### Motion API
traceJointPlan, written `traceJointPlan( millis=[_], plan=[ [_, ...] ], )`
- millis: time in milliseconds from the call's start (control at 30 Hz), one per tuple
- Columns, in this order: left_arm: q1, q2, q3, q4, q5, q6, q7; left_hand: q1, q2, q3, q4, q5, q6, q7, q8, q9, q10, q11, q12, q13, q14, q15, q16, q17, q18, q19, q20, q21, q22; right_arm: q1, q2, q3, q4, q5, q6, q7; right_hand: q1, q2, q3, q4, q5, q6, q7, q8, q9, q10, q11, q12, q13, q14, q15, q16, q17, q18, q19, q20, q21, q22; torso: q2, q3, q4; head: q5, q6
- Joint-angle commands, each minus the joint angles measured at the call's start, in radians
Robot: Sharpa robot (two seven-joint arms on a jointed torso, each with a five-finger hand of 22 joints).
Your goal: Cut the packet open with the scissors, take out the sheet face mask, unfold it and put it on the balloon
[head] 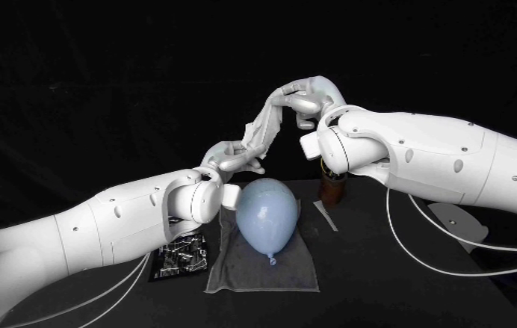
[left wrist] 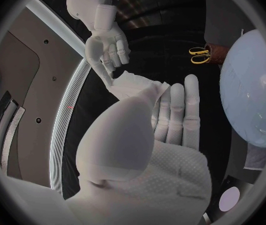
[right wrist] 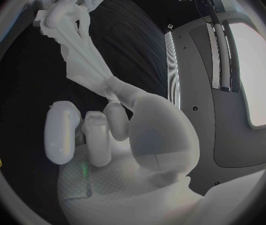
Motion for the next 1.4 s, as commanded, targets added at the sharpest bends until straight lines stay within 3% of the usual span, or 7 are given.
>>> traceJointPlan(
  millis=[33,200,500,733,867,1200,1400],
  plan=[
    [0.001,-0.001,0.001,0.000,-0.012,0.038,-0.008,-0.014,0.007,0.014,-0.003,-0.002,-0.005,0.001,-0.004,0.000,0.005,0.004,0.007,0.001,0.007,0.000,0.005,0.003,0.011,-0.006,-0.002,0.006,0.001,0.002,-0.005,0.003,0.003,-0.019,0.009,0.020,-0.006,0.007,0.008,0.001,0.002,0.007,-0.001,0.007,0.002,0.017,-0.008,0.002,0.049,0.106,-0.005,0.003,0.263,-0.001,0.037,-0.003,0.005,0.195,0.000,0.0004,-0.0002,0.000,0.000],
    [0.000,-0.004,0.001,-0.002,-0.011,0.042,-0.008,-0.033,0.023,0.041,-0.002,-0.002,-0.013,0.000,-0.008,-0.001,0.003,0.005,0.008,0.002,0.008,0.001,0.012,0.005,0.011,-0.006,0.000,0.005,0.000,0.002,-0.016,0.004,0.010,-0.023,0.013,0.021,-0.006,0.007,0.008,0.001,0.002,0.007,-0.001,0.007,0.002,0.017,-0.008,0.002,0.049,0.106,-0.005,0.003,0.263,-0.001,0.037,-0.003,0.005,0.195,0.000,0.0001,0.0000,-0.001,0.000],
    [0.000,-0.012,0.001,-0.002,0.002,0.059,-0.002,-0.096,0.007,0.052,0.022,-0.002,-0.036,0.006,-0.026,-0.006,-0.008,0.014,0.008,0.003,0.004,0.009,0.025,0.009,0.010,-0.006,0.008,-0.010,-0.011,0.003,-0.038,0.005,0.015,-0.029,0.018,0.018,-0.006,0.007,0.010,0.001,0.002,0.007,-0.001,0.007,0.002,0.017,-0.008,0.002,0.048,0.106,-0.005,0.003,0.263,-0.001,0.038,-0.003,0.006,0.196,0.000,0.0002,0.0000,-0.001,-0.003],
    [-0.001,-0.014,0.000,-0.002,0.007,0.078,0.001,-0.188,-0.055,0.001,0.082,-0.003,-0.045,0.008,-0.049,-0.017,-0.013,0.019,0.014,0.008,0.001,0.015,0.042,0.016,0.012,0.003,0.018,-0.039,-0.034,0.003,-0.048,0.005,0.020,-0.031,0.024,0.015,-0.007,0.006,0.011,0.000,0.002,0.007,-0.001,0.007,0.002,0.018,-0.008,0.004,0.050,0.106,-0.005,0.003,0.263,-0.002,0.038,-0.003,0.008,0.196,0.000,0.0002,-0.0002,-0.001,-0.003],
    [-0.001,-0.013,0.000,-0.002,0.008,0.084,0.002,-0.201,-0.071,-0.017,0.098,-0.003,-0.050,0.011,-0.062,-0.023,-0.015,0.019,0.018,0.011,-0.001,0.015,0.048,0.018,0.013,0.011,0.019,-0.053,-0.045,0.003,-0.050,0.005,0.023,-0.032,0.026,0.014,-0.007,0.006,0.011,0.000,0.002,0.007,-0.001,0.007,0.002,0.018,-0.008,0.004,0.050,0.106,-0.005,0.003,0.263,-0.002,0.038,-0.003,0.008,0.196,0.000,0.0001,-0.0003,-0.001,-0.004],
    [-0.001,-0.011,0.000,-0.003,0.012,0.076,-0.004,-0.178,-0.045,-0.007,0.106,-0.002,-0.049,0.012,-0.079,-0.030,-0.022,0.019,0.021,0.013,-0.003,0.014,0.054,0.019,0.014,0.027,0.019,-0.072,-0.061,0.003,-0.055,0.005,0.032,-0.032,0.026,0.015,-0.007,0.006,0.011,0.000,0.002,0.007,-0.001,0.007,0.002,0.018,-0.008,0.004,0.050,0.106,-0.005,0.003,0.263,-0.002,0.038,-0.003,0.008,0.196,0.000,0.0002,0.0001,0.000,-0.007],
    [-0.001,-0.008,0.000,-0.007,0.013,0.078,-0.026,-0.166,-0.047,-0.006,0.103,-0.003,-0.049,0.016,-0.087,-0.033,-0.029,0.022,0.019,0.012,-0.004,0.015,0.057,0.019,0.013,0.034,0.018,-0.079,-0.067,0.003,-0.057,0.005,0.037,-0.032,0.025,0.015,-0.007,0.006,0.011,0.000,0.002,0.007,-0.001,0.007,0.002,0.018,-0.008,0.004,0.050,0.106,-0.005,0.003,0.263,-0.002,0.038,-0.003,0.008,0.196,0.000,0.0000,-0.0002,0.002,-0.009]
  ],
)
